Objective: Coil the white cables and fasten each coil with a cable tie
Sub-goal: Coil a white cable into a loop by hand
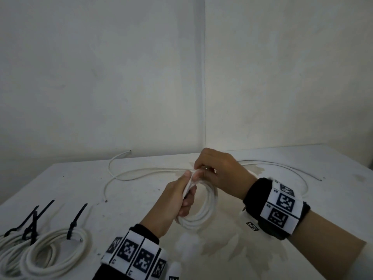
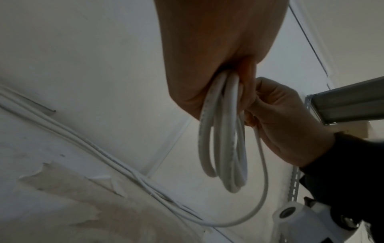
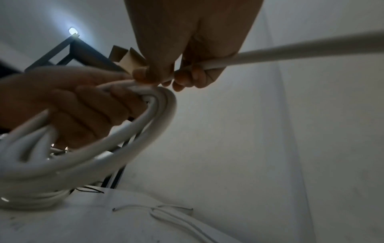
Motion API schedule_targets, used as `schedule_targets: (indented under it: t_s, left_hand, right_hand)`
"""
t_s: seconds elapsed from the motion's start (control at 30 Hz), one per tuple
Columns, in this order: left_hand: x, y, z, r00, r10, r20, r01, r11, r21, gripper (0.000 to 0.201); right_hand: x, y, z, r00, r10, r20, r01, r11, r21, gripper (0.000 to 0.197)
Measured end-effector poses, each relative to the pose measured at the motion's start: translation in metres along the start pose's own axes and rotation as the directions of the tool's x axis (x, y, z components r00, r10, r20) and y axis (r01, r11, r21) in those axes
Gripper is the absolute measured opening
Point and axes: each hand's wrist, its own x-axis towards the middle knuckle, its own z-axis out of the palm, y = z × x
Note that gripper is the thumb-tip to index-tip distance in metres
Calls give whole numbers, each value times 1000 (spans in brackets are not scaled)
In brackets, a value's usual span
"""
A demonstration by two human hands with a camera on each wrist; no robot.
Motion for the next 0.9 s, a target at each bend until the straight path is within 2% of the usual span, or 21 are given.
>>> schedule_targets:
  t_s: [0.17,0.37,0.47,0.57,0.67,0.73,0.83,0.9]
  left_hand:
    - [-4,5,-1,999,33,-40,-37,996,-84,43]
    - [-1,22,-10,982,103,-159,-153,926,-346,42]
    - [2,27,-23,969,111,-220,-205,859,-469,42]
    - [3,26,-31,961,102,-257,-215,861,-460,43]
    - [3,23,-30,957,80,-277,-216,836,-504,44]
    - [5,24,-29,951,85,-297,-242,802,-546,44]
    - [7,28,-26,943,89,-322,-271,768,-580,43]
    - [7,29,-24,938,89,-336,-287,745,-602,43]
  right_hand:
    - [0,10,-7,994,108,-5,-108,991,75,22]
    - [2,7,-15,973,231,-22,-226,964,141,29]
    - [-8,9,-15,942,336,-13,-331,933,144,25]
    - [-17,9,-14,912,410,6,-407,903,140,23]
    - [-20,-3,-9,875,479,69,-481,845,233,25]
    - [-19,-15,-4,861,497,109,-506,811,293,30]
    - [-17,-30,4,873,464,152,-487,811,325,27]
    - [-16,-33,11,870,466,160,-491,798,349,33]
